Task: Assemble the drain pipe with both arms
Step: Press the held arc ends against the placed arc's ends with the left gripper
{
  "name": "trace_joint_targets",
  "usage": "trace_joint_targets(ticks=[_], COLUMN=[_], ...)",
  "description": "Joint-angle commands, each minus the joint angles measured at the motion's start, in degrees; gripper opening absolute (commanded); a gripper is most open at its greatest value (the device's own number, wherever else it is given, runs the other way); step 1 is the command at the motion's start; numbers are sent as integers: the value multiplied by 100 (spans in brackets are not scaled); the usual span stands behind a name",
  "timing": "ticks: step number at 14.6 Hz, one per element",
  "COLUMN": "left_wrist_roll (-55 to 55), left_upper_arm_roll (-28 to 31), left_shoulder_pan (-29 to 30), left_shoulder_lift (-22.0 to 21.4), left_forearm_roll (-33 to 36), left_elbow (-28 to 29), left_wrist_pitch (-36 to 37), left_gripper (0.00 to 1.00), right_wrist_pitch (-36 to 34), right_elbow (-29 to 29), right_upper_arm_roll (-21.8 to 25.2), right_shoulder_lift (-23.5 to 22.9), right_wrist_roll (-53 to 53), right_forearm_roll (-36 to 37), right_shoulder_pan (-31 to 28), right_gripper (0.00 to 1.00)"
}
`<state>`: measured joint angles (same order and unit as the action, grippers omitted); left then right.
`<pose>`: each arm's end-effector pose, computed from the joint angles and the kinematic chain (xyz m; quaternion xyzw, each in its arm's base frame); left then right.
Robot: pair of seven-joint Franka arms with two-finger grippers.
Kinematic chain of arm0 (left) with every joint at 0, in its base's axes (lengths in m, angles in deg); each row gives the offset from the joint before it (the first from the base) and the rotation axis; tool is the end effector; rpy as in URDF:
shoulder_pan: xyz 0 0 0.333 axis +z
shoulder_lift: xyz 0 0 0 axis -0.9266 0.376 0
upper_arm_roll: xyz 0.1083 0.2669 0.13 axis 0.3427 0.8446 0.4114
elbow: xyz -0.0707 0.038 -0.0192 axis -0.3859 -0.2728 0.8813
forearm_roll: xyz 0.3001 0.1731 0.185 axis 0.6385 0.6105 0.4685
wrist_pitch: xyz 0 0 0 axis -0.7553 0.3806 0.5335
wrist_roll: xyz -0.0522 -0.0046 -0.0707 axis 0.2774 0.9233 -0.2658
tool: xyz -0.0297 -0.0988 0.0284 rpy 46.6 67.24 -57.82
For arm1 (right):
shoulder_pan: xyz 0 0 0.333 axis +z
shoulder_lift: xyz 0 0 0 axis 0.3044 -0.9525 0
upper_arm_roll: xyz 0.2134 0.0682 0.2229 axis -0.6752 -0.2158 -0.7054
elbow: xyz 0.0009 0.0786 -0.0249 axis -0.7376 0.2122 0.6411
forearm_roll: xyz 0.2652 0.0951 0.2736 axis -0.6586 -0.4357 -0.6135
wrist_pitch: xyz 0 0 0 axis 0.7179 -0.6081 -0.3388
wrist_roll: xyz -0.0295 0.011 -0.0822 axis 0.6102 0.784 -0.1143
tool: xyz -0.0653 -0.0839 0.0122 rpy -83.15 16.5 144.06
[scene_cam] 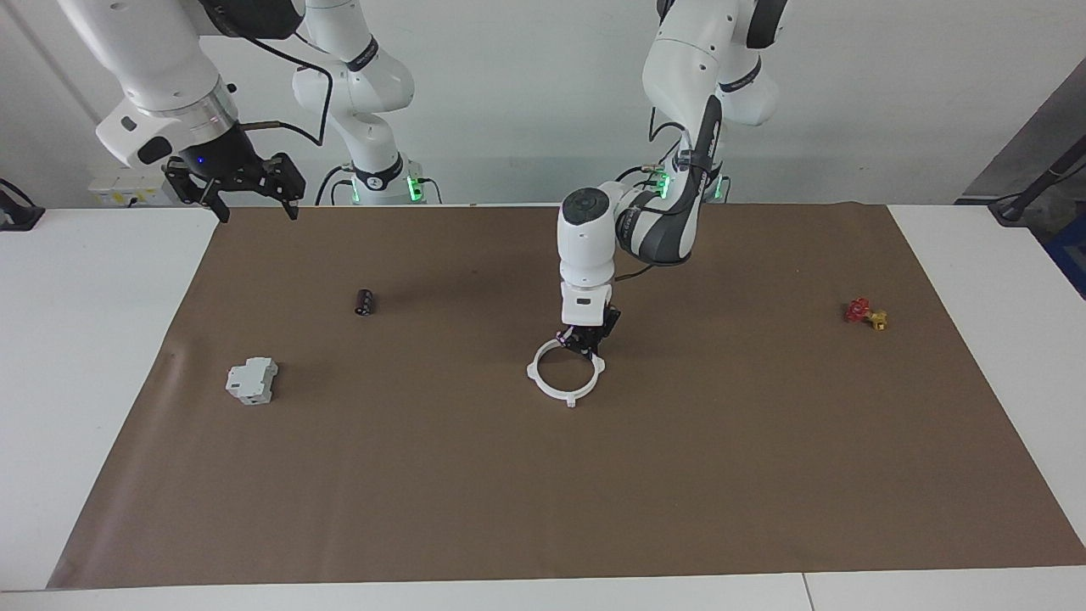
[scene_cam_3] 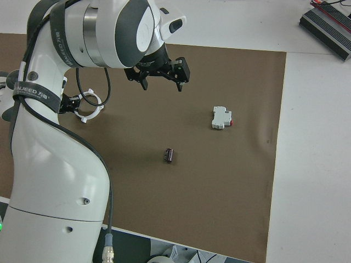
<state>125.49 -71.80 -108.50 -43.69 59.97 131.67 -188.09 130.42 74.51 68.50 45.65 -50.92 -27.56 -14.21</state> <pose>0.5042 -0.3822 0.3020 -0.9626 -0.2557 -0.0882 0.0133 0.5384 -0.0051 0.6333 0.9988 0.0190 -0.0437 0.0100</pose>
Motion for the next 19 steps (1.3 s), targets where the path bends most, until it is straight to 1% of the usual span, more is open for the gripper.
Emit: trace_joint_targets(ticks=[1, 14, 17, 18, 19], left_wrist_roll=[109, 83, -13, -197, -425], left_upper_arm_roll=[53, 53, 62, 62, 62], left_shoulder_pan=[-37, -37, -28, 7, 77], left_shoulder_lift=[-84, -93, -136, -232, -416], left_forearm_roll=[155, 172, 198, 216, 216], left_elbow=[133, 133, -86, -139, -148], left_wrist_pitch=[-97, -18, 411, 595, 771], left_gripper=[100, 100, 100, 100, 100], right_wrist_pitch=[-38, -30, -30, -38, -30], right_elbow=[115, 115, 115, 115, 115], right_upper_arm_roll=[-32, -33, -32, -32, -33], right_shoulder_lift=[125, 125, 125, 125, 125], right_wrist_roll=[-95, -95, -95, -95, -95], right_forearm_roll=[-69, -69, -69, -69, -69], right_shoulder_pan=[-53, -53, -53, -53, -53], right_gripper=[100, 100, 100, 100, 100])
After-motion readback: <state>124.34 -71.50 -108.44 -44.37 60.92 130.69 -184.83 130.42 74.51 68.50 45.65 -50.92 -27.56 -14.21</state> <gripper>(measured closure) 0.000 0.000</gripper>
